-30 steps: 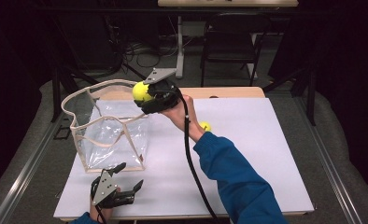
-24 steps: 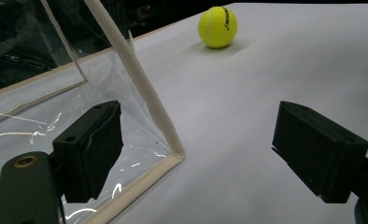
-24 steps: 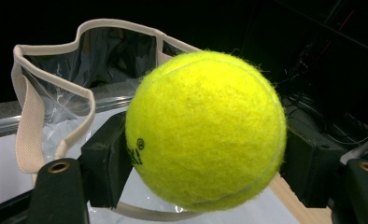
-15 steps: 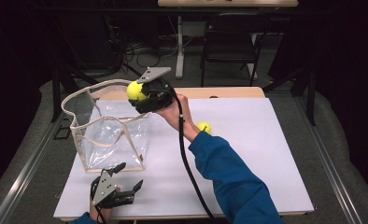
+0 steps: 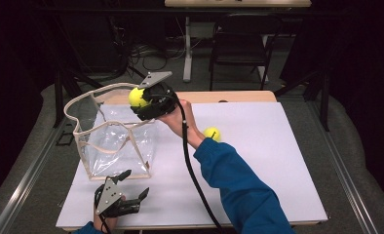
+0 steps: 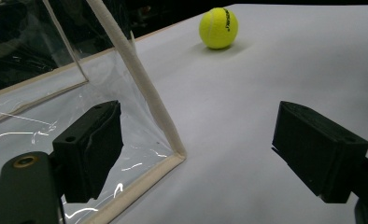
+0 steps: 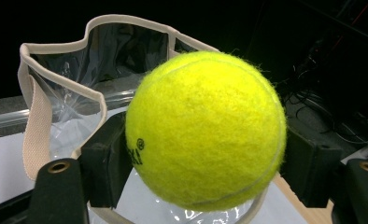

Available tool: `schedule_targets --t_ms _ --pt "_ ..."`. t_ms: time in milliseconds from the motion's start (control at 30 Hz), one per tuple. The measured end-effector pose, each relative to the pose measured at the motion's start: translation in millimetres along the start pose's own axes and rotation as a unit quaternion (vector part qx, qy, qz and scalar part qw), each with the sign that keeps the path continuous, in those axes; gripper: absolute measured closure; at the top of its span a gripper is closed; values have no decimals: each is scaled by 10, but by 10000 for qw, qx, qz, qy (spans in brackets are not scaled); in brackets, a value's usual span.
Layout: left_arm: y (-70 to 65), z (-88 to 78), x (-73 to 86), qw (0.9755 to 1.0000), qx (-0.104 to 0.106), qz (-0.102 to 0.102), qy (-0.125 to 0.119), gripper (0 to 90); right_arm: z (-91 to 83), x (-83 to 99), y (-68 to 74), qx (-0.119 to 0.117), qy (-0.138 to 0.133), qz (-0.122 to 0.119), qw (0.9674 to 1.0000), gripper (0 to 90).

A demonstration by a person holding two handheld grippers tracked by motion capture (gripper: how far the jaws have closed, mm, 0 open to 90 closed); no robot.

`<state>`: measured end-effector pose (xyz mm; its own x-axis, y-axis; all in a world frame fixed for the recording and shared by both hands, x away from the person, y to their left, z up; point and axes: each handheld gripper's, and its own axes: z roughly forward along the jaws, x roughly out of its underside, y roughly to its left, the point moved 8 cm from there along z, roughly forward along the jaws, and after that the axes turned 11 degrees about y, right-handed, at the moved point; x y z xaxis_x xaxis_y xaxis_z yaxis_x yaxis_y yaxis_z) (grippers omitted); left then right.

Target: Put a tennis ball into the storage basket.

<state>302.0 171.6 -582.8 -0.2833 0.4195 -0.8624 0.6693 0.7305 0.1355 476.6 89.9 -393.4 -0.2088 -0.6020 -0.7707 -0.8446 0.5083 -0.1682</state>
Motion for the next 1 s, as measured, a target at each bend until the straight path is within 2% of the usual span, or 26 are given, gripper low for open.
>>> schedule_targets --t_ms 467,1000 --pt "-1 1 5 10000 23 -19 4 160 125 34 39 -113 178 113 9997 259" --pt "-5 1 1 10000 7 4 9 159 183 87 36 -244 379 301 9985 258"
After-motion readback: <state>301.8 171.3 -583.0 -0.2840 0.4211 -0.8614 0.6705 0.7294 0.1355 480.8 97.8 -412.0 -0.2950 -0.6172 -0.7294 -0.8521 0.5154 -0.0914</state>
